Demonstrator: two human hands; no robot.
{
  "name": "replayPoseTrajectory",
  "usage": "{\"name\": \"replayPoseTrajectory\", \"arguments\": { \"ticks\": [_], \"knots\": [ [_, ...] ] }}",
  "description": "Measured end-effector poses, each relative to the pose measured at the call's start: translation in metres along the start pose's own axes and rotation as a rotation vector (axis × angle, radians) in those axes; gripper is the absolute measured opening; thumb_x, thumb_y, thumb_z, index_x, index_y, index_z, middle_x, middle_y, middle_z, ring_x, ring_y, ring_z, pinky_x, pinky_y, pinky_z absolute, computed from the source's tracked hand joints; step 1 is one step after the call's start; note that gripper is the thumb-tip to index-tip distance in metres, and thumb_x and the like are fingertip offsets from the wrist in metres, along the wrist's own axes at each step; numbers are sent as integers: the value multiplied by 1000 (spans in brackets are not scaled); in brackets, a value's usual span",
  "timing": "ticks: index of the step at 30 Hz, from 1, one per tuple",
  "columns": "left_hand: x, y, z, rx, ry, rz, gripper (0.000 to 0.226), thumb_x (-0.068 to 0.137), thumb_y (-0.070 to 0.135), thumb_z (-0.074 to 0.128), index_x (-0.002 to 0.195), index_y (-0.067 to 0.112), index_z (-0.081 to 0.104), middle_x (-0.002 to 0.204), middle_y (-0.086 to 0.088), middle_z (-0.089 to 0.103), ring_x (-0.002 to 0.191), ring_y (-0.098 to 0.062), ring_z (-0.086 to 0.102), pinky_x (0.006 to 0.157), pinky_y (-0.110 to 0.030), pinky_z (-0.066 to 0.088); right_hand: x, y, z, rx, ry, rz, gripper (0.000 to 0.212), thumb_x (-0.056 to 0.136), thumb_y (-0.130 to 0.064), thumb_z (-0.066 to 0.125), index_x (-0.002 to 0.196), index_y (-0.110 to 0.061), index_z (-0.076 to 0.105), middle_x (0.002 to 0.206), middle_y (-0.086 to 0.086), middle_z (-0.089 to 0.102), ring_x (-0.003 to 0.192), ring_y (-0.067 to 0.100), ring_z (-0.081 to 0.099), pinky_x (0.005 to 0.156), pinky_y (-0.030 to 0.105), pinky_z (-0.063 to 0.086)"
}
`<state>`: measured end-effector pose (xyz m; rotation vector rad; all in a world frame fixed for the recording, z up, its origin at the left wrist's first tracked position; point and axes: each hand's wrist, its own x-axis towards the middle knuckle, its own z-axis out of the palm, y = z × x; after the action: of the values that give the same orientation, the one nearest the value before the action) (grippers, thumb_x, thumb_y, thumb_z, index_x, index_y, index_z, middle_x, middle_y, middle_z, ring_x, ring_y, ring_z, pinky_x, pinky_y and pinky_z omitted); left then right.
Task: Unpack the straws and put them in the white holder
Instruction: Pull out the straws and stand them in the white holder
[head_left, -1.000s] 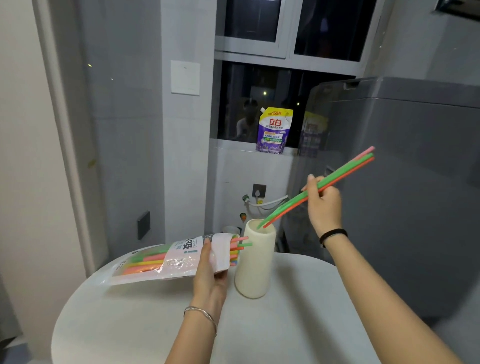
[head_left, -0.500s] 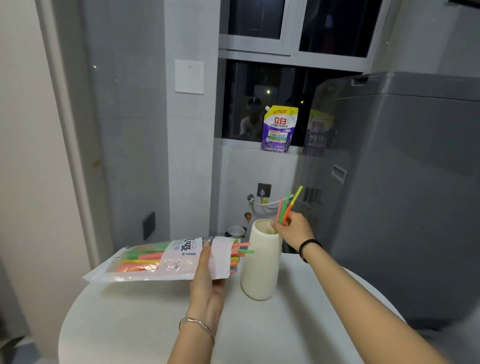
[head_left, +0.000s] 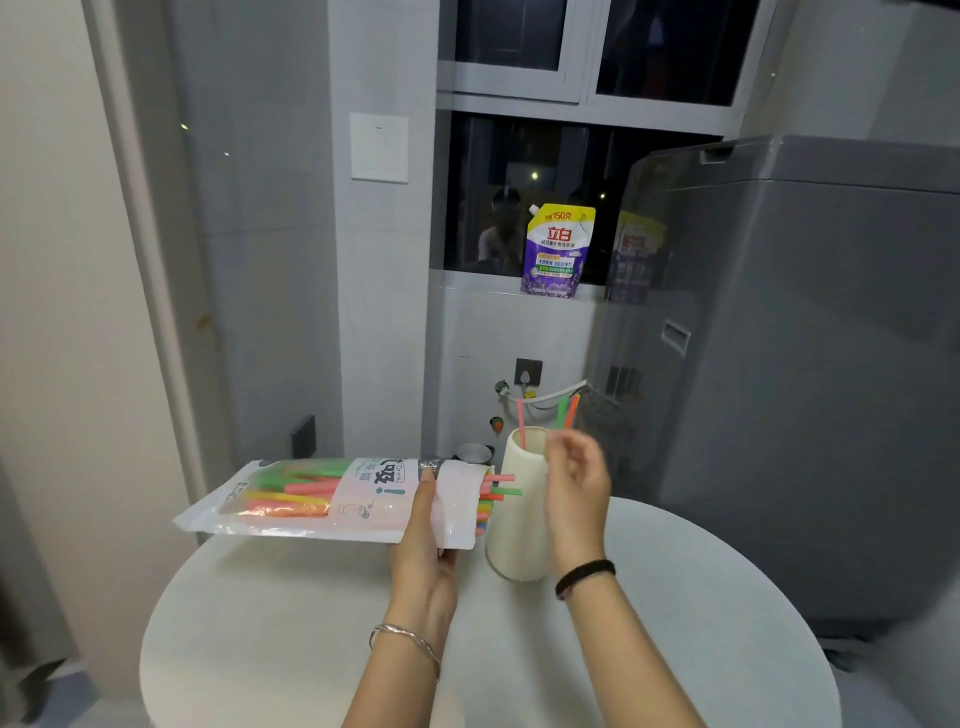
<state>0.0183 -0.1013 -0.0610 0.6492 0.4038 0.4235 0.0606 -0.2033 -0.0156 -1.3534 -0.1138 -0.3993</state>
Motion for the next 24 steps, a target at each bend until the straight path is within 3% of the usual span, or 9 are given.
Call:
{"name": "replayPoseTrajectory", "arguments": {
  "ticks": [2,4,6,8,12,15,17,21,24],
  "knots": [
    [-4,-2,-1,56,-6,44,55,88,35,64,135,8,54,134,-19,59,105,-33,61,73,-34,60,-15,8,7,129,-54,298,10,92,-24,53,87,-21,60,89,-1,63,88,16,59,83,28,47],
    [-9,-4,-3,123,-14,127,58,80,34,72,132,14,57,129,-10,65,115,-27,63,95,-43,53,-23,14,10,289,-93,521,21,94,-31,49,86,-15,60,79,3,62,76,17,59,71,30,47],
    [-14,-3,-5,215,-8,248,59,73,29,80,127,18,60,120,-1,70,105,-12,69,86,-28,56,-26,17,10,383,-94,616,30,94,-38,47,81,-14,62,73,4,64,70,18,60,63,29,46],
    [-16,-3,-7,291,-41,331,57,70,20,83,122,18,62,112,1,73,94,-6,71,70,-15,55,-29,22,9,447,-89,655,35,93,-42,46,89,-13,65,80,7,70,77,23,65,70,34,52],
    [-18,-3,-11,367,-168,337,57,68,23,84,120,19,63,110,1,75,99,-12,71,76,-23,57,-34,26,8,454,-17,613,42,94,-40,46,116,-8,61,118,20,64,111,37,60,101,52,44],
    [-20,1,-10,222,-295,187,69,70,40,77,132,18,55,123,-4,69,112,-19,67,94,-39,53,-35,26,7,434,52,536,33,95,-33,47,107,-8,64,116,22,65,109,40,60,97,59,45],
    [-21,3,-8,140,-294,148,70,74,42,70,137,17,52,126,-6,68,115,-22,65,98,-41,50,-37,28,8,427,84,514,31,95,-31,46,101,-9,67,112,20,67,107,39,62,96,58,47],
    [-26,0,-7,194,-222,207,72,61,38,80,126,12,61,118,-7,72,109,-21,68,93,-38,54,-42,36,9,349,137,484,43,98,-41,34,90,-17,68,101,16,70,95,33,66,89,44,52],
    [-26,-1,-8,211,-170,218,71,53,36,84,118,12,67,111,-4,75,104,-19,70,87,-33,56,-43,38,11,276,85,422,49,98,-46,27,95,-16,65,96,15,70,90,31,66,82,39,53]
  ]
}}
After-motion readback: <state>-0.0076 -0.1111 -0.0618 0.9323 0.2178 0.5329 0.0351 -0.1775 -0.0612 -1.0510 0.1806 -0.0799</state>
